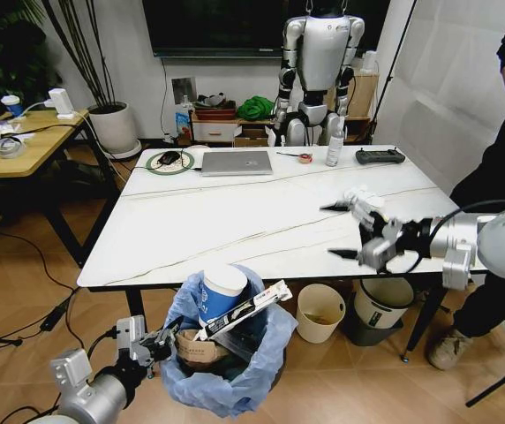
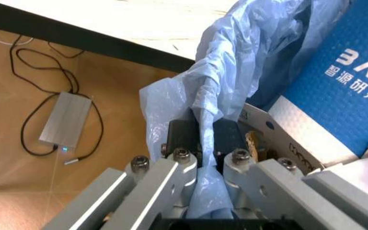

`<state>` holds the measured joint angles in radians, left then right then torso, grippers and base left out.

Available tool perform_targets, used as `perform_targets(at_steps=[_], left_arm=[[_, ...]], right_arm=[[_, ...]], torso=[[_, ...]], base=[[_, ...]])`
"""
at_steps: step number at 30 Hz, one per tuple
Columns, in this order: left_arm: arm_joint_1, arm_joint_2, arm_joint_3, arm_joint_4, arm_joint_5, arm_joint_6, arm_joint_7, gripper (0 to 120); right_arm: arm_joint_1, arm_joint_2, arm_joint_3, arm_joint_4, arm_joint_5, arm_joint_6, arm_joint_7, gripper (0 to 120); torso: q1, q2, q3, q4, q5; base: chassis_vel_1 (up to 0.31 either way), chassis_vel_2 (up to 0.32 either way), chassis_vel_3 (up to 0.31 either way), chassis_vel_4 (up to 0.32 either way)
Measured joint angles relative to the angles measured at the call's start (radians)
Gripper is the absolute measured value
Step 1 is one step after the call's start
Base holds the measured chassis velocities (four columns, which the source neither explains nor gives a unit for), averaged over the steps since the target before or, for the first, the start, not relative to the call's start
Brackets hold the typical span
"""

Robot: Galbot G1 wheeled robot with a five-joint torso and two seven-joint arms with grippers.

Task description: Pick up the trash bin and place the trash from the table into it.

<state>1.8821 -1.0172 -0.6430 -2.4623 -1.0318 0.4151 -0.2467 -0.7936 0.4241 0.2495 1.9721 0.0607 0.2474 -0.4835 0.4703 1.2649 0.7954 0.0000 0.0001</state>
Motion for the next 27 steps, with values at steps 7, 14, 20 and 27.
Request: perform_targets(at_steps=[7,14,20,27], left_arm=[[0.005,-0.002,0.0,-0.007,0.004,-0.001,0.004,0],[0.018,-0.003,-0.011,-0.016,0.004,-0.002,0.005,0],[0.019,-0.007,-0.012,-0.019,0.004,-0.003,0.005,0],[0.02,-0.007,-0.019,-0.019,0.003,-0.004,0.006,0]], right_arm=[[-0.026,0.168,0.01,-0.099,0.418,-0.154,0.218,100],[-0.043,0.285,-0.007,-0.201,0.617,-0.21,0.344,100],[0.012,0.392,-0.009,-0.413,0.749,-0.337,0.469,100],[0.033,0.383,-0.01,-0.564,0.765,-0.404,0.428,100]], torso=[[0.0,0.0,0.0,0.0,-0.0001],[0.0,0.0,0.0,-0.0001,0.0],[0.0,0.0,0.0,0.0002,-0.0001],[0.0,0.0,0.0,-0.0001,0.0001]], base=[[0.0,0.0,0.0,0.0],[0.0,0.0,0.0,0.0],[0.0,0.0,0.0,0.0],[0.0,0.0,0.0,0.0]])
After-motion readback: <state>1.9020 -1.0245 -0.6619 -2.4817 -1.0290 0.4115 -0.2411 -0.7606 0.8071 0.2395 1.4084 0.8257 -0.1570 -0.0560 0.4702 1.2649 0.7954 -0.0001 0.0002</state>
